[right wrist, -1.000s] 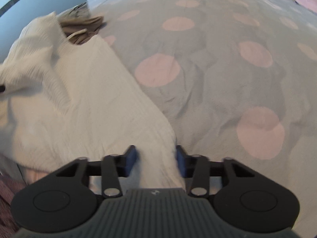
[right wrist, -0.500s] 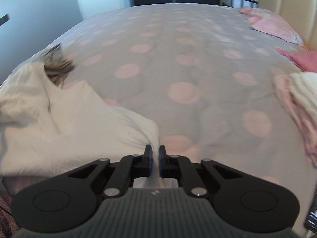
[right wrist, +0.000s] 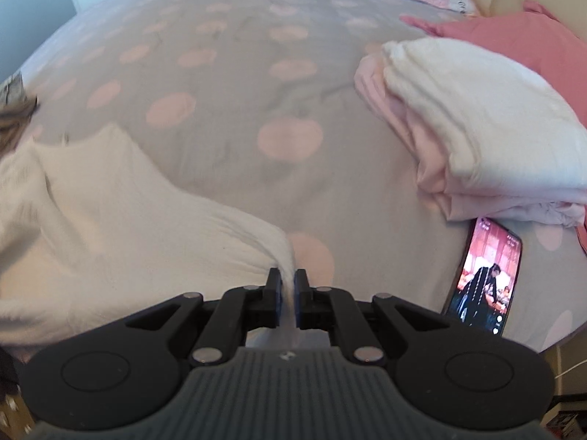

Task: Fold clothes

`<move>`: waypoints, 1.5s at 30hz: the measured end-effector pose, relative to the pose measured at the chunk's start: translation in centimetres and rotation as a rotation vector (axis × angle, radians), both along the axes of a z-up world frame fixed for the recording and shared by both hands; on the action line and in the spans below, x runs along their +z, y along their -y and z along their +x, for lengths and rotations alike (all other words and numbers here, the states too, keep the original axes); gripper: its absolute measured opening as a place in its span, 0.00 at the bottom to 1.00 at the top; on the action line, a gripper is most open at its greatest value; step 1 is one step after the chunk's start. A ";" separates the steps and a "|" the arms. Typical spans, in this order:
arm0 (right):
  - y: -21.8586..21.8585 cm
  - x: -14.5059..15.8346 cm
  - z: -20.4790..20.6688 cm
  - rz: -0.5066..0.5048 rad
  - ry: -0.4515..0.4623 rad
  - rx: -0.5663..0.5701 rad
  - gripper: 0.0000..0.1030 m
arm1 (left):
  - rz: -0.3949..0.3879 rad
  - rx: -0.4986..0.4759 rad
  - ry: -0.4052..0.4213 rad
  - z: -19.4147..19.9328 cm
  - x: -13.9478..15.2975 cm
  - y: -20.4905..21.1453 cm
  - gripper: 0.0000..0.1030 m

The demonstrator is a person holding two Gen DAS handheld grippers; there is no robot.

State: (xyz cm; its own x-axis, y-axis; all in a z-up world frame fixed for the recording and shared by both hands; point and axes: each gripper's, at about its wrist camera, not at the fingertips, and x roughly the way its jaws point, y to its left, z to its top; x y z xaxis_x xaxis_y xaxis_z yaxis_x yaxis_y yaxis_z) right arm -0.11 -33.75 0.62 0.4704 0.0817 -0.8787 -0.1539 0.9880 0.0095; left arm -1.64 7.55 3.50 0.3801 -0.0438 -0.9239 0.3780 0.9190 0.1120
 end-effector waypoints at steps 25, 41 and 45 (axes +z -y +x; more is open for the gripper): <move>-9.3 -0.3 6.1 0.043 0.045 0.315 0.45 | -0.065 0.154 0.177 11.2 -1.5 -7.2 0.44; -15.2 -2.2 11.1 0.179 0.075 0.389 0.53 | 0.066 0.033 0.138 14.1 -6.0 -5.1 0.30; -16.5 -2.2 11.9 0.194 0.095 0.414 0.57 | 0.043 0.049 0.133 14.3 -5.7 -5.8 0.12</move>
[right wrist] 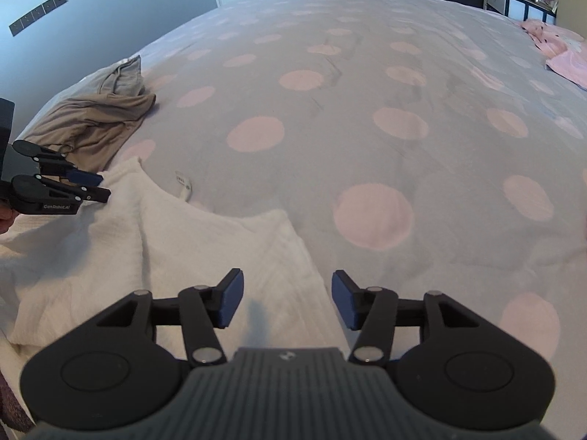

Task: Fold clothes
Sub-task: 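Grasp the shirt hem edge with both grippers, spaced apart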

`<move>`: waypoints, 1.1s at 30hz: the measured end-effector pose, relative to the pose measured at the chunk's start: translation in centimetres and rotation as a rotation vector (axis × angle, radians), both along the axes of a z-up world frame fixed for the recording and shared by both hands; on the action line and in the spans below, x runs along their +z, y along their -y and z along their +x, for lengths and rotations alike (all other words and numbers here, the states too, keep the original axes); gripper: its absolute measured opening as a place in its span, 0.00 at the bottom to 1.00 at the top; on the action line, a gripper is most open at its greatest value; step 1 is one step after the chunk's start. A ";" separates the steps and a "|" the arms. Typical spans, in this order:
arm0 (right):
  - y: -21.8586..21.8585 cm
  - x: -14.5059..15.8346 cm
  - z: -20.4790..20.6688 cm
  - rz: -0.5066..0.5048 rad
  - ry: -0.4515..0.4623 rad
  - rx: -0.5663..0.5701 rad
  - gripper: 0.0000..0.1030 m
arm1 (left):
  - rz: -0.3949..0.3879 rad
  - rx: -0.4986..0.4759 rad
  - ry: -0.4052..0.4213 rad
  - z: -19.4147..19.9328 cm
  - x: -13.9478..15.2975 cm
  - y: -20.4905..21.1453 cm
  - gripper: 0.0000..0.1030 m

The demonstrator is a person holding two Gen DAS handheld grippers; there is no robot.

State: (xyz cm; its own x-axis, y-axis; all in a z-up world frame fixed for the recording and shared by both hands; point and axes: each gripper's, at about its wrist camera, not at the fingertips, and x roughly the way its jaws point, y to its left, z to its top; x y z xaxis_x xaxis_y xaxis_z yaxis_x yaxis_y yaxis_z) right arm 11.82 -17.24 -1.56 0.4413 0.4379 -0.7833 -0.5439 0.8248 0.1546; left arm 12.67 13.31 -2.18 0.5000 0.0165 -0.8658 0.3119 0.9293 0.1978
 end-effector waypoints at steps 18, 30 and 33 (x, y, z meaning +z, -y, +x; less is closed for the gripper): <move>-0.2 -1.8 -0.2 -0.082 -0.090 -0.060 0.16 | -0.259 0.015 -0.070 -2.1 4.2 -2.4 0.00; 0.1 -2.0 -0.8 -0.074 -0.108 -0.049 0.23 | 0.108 -0.095 0.139 -1.9 2.4 1.2 0.57; 0.1 -1.9 -0.9 -0.075 -0.108 -0.044 0.24 | 0.169 -0.125 0.131 -1.3 1.1 2.0 0.46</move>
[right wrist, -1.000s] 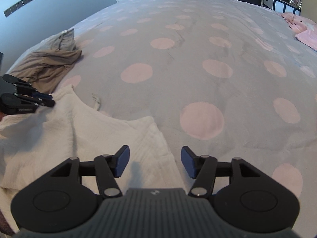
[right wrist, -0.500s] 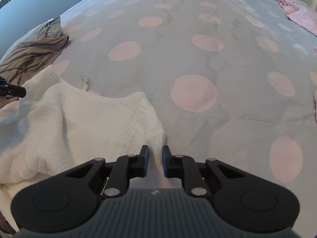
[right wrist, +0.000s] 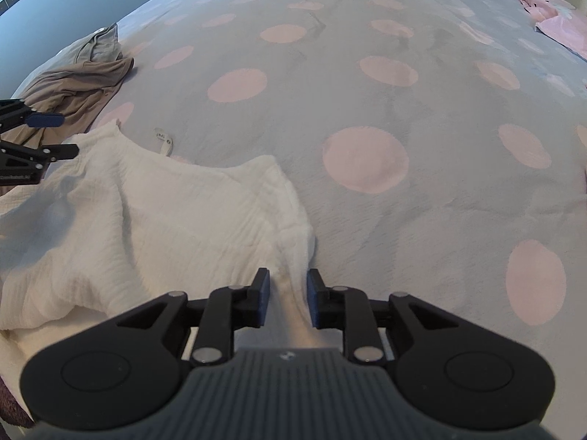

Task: Fold clothes
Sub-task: 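Grasp the shirt hem edge with both grippers, spaced apart, then lift the shirt by the hem with both grippers and shake it out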

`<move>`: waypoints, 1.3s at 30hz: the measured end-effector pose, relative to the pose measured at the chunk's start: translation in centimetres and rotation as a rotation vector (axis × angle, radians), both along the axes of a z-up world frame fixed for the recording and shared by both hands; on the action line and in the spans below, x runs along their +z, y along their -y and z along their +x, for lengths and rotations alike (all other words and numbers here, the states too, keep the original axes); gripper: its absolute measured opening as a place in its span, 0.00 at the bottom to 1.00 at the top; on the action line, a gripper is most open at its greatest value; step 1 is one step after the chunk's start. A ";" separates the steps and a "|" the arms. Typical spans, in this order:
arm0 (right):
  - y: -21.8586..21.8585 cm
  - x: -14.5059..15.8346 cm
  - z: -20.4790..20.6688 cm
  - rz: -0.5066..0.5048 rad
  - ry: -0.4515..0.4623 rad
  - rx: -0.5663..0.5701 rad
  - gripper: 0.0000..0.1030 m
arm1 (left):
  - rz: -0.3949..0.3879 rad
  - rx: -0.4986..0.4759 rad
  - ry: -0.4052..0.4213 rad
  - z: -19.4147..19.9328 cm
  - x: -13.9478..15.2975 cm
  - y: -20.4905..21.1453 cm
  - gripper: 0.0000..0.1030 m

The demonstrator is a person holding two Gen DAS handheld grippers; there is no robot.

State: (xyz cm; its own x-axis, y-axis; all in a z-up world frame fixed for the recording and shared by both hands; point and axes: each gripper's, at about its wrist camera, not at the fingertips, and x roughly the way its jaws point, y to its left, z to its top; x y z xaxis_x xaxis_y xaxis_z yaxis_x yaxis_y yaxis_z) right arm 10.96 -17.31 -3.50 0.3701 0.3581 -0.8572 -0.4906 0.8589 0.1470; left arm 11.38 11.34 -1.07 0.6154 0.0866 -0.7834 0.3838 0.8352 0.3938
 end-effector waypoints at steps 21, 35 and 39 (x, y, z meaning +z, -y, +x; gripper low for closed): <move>0.6 0.6 -0.2 0.049 0.020 -0.034 0.04 | -0.182 0.110 0.052 0.1 4.0 -1.4 0.04; 2.6 13.4 -7.6 0.083 0.530 -0.003 0.02 | -0.415 0.096 0.638 -10.7 27.7 -1.1 0.04; 6.3 21.7 -9.5 0.112 0.744 -0.057 0.02 | -0.456 -0.027 0.760 -14.8 34.9 1.9 0.04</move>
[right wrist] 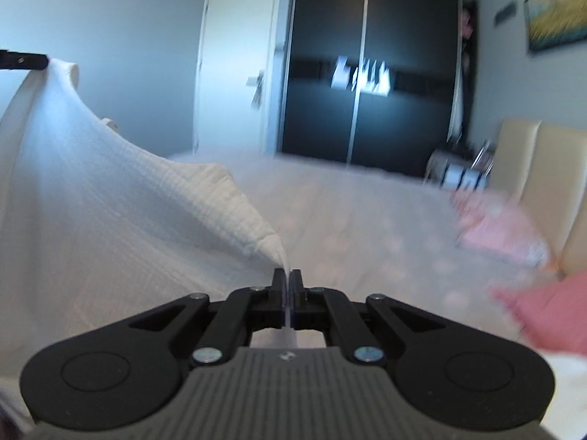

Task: Fold clothes
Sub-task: 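Lift the shirt by the hem with both grippers and shake it out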

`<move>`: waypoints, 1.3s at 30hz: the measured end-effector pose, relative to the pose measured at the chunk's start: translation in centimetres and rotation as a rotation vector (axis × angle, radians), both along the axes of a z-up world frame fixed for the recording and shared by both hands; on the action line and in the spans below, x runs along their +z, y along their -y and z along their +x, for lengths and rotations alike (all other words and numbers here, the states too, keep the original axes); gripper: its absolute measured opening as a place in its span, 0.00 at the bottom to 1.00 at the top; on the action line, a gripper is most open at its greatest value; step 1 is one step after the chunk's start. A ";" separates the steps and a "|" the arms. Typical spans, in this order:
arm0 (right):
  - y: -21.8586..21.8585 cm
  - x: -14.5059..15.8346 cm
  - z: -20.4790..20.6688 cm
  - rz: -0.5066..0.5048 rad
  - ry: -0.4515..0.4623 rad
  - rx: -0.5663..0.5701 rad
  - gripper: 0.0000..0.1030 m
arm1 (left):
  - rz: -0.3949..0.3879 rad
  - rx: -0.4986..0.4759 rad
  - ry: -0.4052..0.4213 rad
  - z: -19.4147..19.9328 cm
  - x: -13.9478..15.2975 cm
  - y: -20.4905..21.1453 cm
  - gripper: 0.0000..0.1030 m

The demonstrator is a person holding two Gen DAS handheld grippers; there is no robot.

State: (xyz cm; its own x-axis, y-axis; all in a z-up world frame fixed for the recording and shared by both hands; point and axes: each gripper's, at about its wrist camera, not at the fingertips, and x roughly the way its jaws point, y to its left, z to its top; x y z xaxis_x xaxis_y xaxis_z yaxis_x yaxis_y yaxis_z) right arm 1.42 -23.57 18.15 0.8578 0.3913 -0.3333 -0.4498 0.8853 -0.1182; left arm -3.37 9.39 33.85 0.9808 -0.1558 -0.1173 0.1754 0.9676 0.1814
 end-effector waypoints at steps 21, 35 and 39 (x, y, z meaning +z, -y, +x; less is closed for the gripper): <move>5.5 21.5 -13.8 -0.015 0.632 -0.123 0.02 | -0.155 -0.044 0.458 -15.1 11.1 3.5 0.04; 8.5 22.0 -19.7 0.004 0.735 -0.196 0.02 | -0.123 -0.057 0.431 -18.7 8.9 2.9 0.04; 9.1 22.2 -21.8 0.040 0.802 -0.213 0.02 | -0.138 -0.083 0.459 -20.5 9.0 2.6 0.04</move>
State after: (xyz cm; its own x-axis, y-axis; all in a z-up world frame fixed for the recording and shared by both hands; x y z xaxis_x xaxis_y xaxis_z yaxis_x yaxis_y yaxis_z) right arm -20.40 -32.62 40.37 0.8862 0.1921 0.4215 -0.0644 0.9522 -0.2986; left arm -23.86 6.74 42.86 0.9099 -0.2194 0.3520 0.1851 0.9743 0.1287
